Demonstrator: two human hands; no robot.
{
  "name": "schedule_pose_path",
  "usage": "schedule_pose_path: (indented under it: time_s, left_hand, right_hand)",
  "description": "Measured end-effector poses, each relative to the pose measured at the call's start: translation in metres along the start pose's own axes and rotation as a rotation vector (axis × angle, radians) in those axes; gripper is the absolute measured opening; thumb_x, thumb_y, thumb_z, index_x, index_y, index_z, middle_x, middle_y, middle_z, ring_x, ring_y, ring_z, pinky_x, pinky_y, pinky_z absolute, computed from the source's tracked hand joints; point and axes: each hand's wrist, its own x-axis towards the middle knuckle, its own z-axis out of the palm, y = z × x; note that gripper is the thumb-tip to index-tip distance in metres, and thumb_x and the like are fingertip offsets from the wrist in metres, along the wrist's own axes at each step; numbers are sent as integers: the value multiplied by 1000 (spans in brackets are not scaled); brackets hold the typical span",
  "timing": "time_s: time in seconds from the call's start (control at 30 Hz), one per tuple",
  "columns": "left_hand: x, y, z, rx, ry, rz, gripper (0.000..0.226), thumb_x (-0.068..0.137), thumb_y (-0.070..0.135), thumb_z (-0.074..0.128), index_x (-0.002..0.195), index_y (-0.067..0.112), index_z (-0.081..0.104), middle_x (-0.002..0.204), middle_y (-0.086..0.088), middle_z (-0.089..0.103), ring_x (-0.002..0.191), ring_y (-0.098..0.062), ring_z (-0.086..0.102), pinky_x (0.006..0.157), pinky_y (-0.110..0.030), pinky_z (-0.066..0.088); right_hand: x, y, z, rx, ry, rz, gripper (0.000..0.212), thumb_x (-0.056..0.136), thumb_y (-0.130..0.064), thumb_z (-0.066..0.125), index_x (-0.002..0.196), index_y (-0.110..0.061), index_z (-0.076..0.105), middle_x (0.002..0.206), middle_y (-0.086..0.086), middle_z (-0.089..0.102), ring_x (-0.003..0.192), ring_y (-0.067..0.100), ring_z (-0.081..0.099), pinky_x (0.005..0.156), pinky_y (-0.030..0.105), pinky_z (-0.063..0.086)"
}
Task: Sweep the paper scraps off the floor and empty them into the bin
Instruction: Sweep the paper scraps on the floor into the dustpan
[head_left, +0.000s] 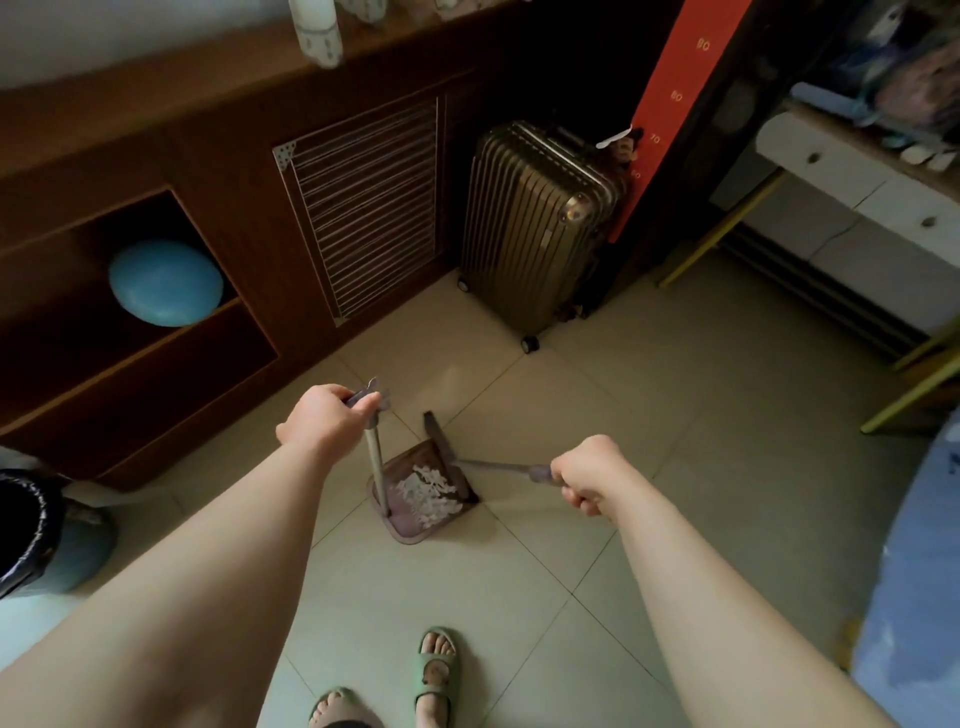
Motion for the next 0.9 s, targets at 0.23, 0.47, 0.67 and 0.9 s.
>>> schedule_pose_path:
  time_s: [0.23,0.47,0.67,0.9]
  left_hand:
    - [-11,-4,-4,21,-5,8,39,92,58,55,74,25,62,68,3,61,80,-25,61,92,-44,44]
    - [-19,-5,-2,68,-25,100,38,91,59,55,69,28,61,69,3,65,77,-22,63,89,-41,47]
    - [-24,-1,2,128,-70,151,38,93,56,54,67,29,59,74,5,66,81,-21,63,89,-41,48]
    - [-27,-4,10,132,-87,153,38,92,56,56,66,30,58,69,6,62,77,-22,60,84,-38,46]
  right_hand:
    - [-8,7,-24,14,146,-18,13,80,-6,57,68,-8,53,52,8,48,50,20,37,45,23,29]
    - [7,47,-38,2,334,55,20,82,-23,68,75,-8,57,57,9,56,44,18,44,48,21,34]
    - [28,95,-38,-12,424,157,15,80,-19,67,85,-6,61,80,14,66,63,27,56,55,23,42]
    - [17,113,-5,-21,232,242,20,83,-2,52,66,-8,44,47,10,49,34,14,36,42,14,29]
